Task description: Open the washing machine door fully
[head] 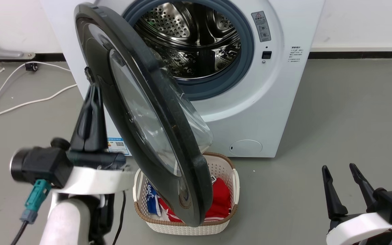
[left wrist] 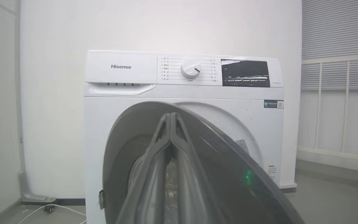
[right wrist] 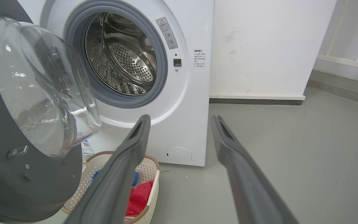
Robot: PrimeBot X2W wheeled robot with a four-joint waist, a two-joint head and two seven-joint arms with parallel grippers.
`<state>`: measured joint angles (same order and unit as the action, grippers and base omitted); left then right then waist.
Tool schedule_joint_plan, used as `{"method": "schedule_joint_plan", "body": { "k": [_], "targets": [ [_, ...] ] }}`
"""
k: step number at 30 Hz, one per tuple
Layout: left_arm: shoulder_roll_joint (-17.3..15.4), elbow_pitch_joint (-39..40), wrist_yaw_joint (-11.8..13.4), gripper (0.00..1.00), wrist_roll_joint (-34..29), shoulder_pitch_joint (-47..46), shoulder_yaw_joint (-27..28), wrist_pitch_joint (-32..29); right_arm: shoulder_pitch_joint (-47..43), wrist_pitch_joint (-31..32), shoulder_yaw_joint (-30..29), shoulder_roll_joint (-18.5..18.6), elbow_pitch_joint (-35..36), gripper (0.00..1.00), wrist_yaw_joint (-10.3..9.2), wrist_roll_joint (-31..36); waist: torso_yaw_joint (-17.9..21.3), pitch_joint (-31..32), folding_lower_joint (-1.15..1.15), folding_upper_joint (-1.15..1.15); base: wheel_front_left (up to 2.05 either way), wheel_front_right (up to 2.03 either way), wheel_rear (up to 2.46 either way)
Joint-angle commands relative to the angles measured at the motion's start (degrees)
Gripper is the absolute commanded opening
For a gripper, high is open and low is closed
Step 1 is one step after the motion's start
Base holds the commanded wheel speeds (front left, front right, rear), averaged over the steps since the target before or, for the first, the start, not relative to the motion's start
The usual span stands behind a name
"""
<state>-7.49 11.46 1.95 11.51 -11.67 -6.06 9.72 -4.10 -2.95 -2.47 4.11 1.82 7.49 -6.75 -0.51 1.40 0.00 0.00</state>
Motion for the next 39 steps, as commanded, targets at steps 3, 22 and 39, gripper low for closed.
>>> {"method": "schedule_joint_plan", "body": {
  "k": [3, 22, 39],
  "targets": [
    [0.64, 3.65, -0.35, 0.00, -0.37, -2.73, -1.82, -0.85, 0.55, 0.22, -0.01, -0.38, 0.36, 1.00, 0.00, 0.46, -0.14, -0.16, 0.00, 0.00, 0.00, 0.00, 0.00],
    [3.90, 12.61, -4.89, 0.00, 3.47, -3.33, -24.98, -10.64, -0.14, -0.13, -1.41, -1.07, 0.73, 1.00, 0.00, 0.74, -1.17, -1.26, 0.00, 0.00, 0.00, 0.00, 0.00],
    [1.52, -0.12, -4.07, 0.00, 7.46, 6.36, -31.18, -16.99, -0.01, -0.05, -1.16, -1.22, 1.11, 1.00, 0.00, 1.57, -0.67, -1.51, 0.00, 0.00, 0.00, 0.00, 0.00]
  ]
}}
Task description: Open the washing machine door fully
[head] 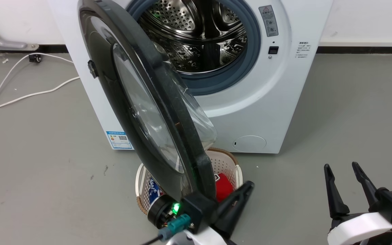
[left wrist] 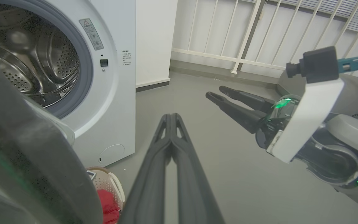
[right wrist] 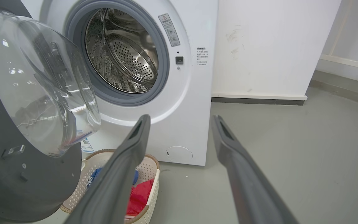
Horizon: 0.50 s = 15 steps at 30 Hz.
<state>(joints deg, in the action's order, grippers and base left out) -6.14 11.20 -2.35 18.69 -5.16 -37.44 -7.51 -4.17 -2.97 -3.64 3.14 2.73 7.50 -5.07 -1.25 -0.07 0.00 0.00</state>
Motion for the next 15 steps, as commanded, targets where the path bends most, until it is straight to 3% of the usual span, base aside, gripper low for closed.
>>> {"method": "schedule_joint_plan", "body": {
  "k": [1, 15],
  "targets": [
    [0.39, -0.96, 0.47, 0.00, 0.56, -0.48, 0.64, 0.54, 0.15, -0.01, -0.02, -0.24, 0.19, 1.00, -0.01, -0.50, 0.21, -0.16, 0.00, 0.00, 0.00, 0.00, 0.00],
    [1.10, -8.94, 5.69, 0.00, 0.87, -2.53, 5.79, 3.83, 0.74, -0.29, 0.52, -0.29, -0.51, 1.00, -0.01, -0.92, 1.75, -0.55, 0.00, 0.00, 0.00, 0.00, 0.00]
  ]
}}
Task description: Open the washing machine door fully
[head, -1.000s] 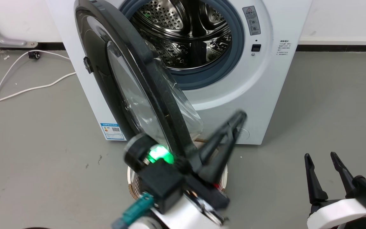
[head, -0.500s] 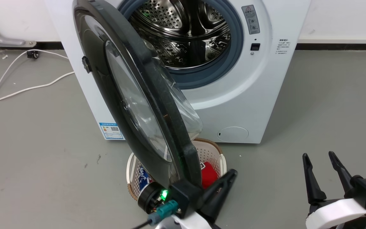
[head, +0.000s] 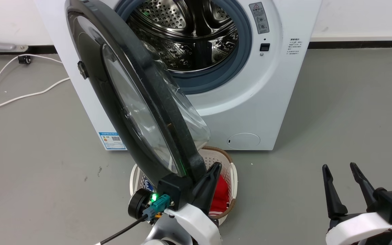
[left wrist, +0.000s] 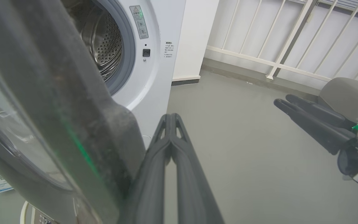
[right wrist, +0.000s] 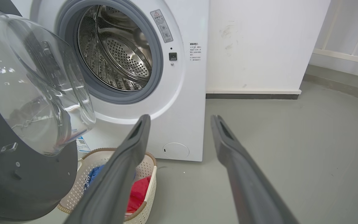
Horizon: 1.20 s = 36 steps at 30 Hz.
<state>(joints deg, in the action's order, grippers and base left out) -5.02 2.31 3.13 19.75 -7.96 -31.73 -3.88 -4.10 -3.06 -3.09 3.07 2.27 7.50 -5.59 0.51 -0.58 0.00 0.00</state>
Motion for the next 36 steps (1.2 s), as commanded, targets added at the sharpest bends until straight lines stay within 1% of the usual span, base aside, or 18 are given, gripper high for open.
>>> {"method": "schedule_joint_plan", "body": {
  "k": [1, 5, 11, 14, 17, 21, 26, 36],
  "targets": [
    [-0.07, -0.20, 0.50, 0.00, -0.14, 0.49, 0.28, 0.35, 0.68, -0.23, -0.15, -0.23, -0.03, 1.00, -0.01, -0.34, -0.04, -0.07, 0.00, 0.00, 0.00, 0.00, 0.00],
    [-0.76, -0.45, 1.24, 0.00, 0.00, 1.07, 1.01, 0.58, 0.67, -0.32, -0.59, -0.25, 0.15, 1.00, -0.01, -0.17, -0.44, -0.15, 0.00, 0.00, 0.00, 0.00, 0.00],
    [-2.24, 0.72, 1.09, 0.00, 0.15, 2.07, 1.64, 1.37, 0.47, -0.12, -0.67, -0.26, 0.10, 1.00, -0.01, -0.02, -1.30, 0.31, 0.00, 0.00, 0.00, 0.00, 0.00],
    [-3.41, 1.74, 2.09, 0.00, 0.27, 3.52, 2.41, 1.36, 0.15, -0.06, -0.74, -0.26, 0.24, 1.00, -0.01, 0.02, -1.97, 0.62, 0.00, 0.00, 0.00, 0.00, 0.00],
    [-4.46, 3.00, 2.97, 0.00, 0.34, 4.96, 3.09, 1.03, 0.11, -0.02, -1.01, -0.26, 0.46, 1.00, -0.01, 0.10, -2.88, 0.74, 0.00, 0.00, 0.00, 0.00, 0.00],
    [-5.63, 5.25, 2.88, 0.00, 0.53, 6.61, 3.25, 1.13, 0.05, 0.10, -1.40, -0.26, 0.63, 1.00, -0.01, 0.17, -4.35, 0.83, 0.00, 0.00, 0.00, 0.00, 0.00],
    [-7.32, 7.04, 3.66, 0.00, -0.02, 8.34, 3.71, 1.25, 0.07, 0.29, -1.68, -0.26, 0.65, 1.00, -0.01, 0.22, -6.15, 1.15, 0.00, 0.00, 0.00, 0.00, 0.00],
    [-9.24, 9.44, 6.17, 0.00, -0.46, 11.05, 6.39, 3.23, -0.42, 0.37, -2.19, -0.25, 1.19, 1.00, -0.01, -0.10, -10.02, 1.50, 0.00, 0.00, 0.00, 0.00, 0.00]
  ]
}}
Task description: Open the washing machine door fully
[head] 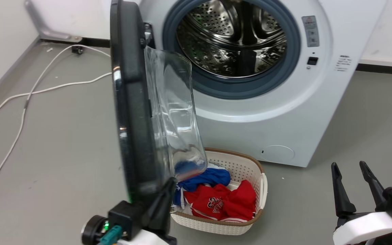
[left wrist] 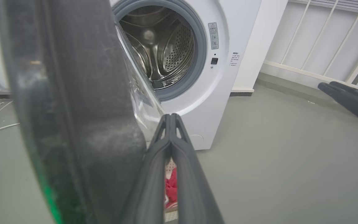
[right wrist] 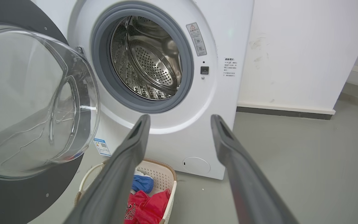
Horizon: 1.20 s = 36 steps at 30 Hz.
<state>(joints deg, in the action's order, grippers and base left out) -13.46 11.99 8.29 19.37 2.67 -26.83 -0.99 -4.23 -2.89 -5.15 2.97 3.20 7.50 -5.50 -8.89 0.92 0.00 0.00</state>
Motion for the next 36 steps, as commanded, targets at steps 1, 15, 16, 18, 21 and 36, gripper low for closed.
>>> {"method": "schedule_joint_plan", "body": {
  "k": [1, 15, 16, 18, 21, 36],
  "targets": [
    [-0.93, -0.07, 1.26, 0.00, -0.07, 0.66, 1.76, 0.49, -0.28, 0.23, -0.21, -0.15, 0.36, 1.00, -0.01, -0.23, -1.00, -0.03, 0.00, 0.00, 0.00, 0.00, 0.00],
    [-4.46, -1.47, 4.80, 0.00, 2.93, 2.24, 11.35, 3.91, 0.35, 0.37, -0.31, -0.15, 2.04, 1.00, -0.01, -0.14, -4.16, -1.40, 0.00, 0.00, 0.00, 0.00, 0.00],
    [-4.93, -2.00, 5.00, 0.00, 3.29, 2.08, 12.48, 4.39, 0.49, 0.41, -0.24, -0.15, 2.23, 1.00, -0.01, 0.01, -4.16, -1.60, 0.00, 0.00, 0.00, 0.00, 0.00],
    [-5.60, -3.14, 5.32, 0.00, 4.07, 1.89, 14.48, 5.18, 0.92, 0.62, -0.11, -0.15, 2.79, 1.00, -0.01, 0.29, -4.08, -2.30, 0.00, 0.00, 0.00, 0.00, 0.00],
    [-6.38, -4.42, 5.94, 0.00, 5.65, 1.63, 17.74, 6.42, 1.73, 0.78, -0.01, -0.14, 3.75, 1.00, -0.01, 0.74, -3.84, -3.62, 0.00, 0.00, 0.00, 0.00, 0.00],
    [-10.27, -18.02, 0.01, 0.00, 15.82, -4.45, 32.08, 14.82, 5.50, 1.91, -0.37, 0.81, 6.04, 1.00, -0.01, 1.50, -2.76, -11.77, 0.00, 0.00, 0.00, 0.00, 0.00]
  ]
}}
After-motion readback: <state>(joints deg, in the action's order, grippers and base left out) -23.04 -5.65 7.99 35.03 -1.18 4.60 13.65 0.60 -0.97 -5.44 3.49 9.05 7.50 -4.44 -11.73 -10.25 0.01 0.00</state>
